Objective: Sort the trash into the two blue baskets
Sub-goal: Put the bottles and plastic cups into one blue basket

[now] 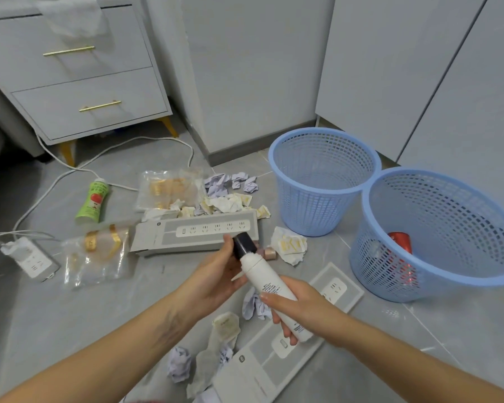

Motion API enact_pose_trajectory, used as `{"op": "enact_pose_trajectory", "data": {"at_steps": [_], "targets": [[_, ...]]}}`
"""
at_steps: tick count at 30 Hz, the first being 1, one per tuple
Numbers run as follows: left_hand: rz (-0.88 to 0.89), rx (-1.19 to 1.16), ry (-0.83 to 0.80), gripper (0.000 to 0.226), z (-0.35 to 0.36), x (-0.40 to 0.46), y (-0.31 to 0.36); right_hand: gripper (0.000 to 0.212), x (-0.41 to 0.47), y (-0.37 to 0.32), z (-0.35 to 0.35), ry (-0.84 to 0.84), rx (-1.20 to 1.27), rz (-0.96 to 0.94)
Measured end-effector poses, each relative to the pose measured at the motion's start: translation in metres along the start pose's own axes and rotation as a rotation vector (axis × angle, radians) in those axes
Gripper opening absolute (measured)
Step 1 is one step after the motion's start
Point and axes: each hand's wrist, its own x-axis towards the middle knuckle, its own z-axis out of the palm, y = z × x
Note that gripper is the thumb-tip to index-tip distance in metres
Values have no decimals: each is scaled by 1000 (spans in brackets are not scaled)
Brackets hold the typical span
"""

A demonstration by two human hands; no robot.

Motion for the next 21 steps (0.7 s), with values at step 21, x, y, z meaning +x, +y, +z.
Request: {"op": "enact_pose_trajectory", "data": {"at_steps": [21], "targets": [[332, 251, 5, 35, 46, -19, 6, 15, -28, -21, -14, 141, 24, -125]]}}
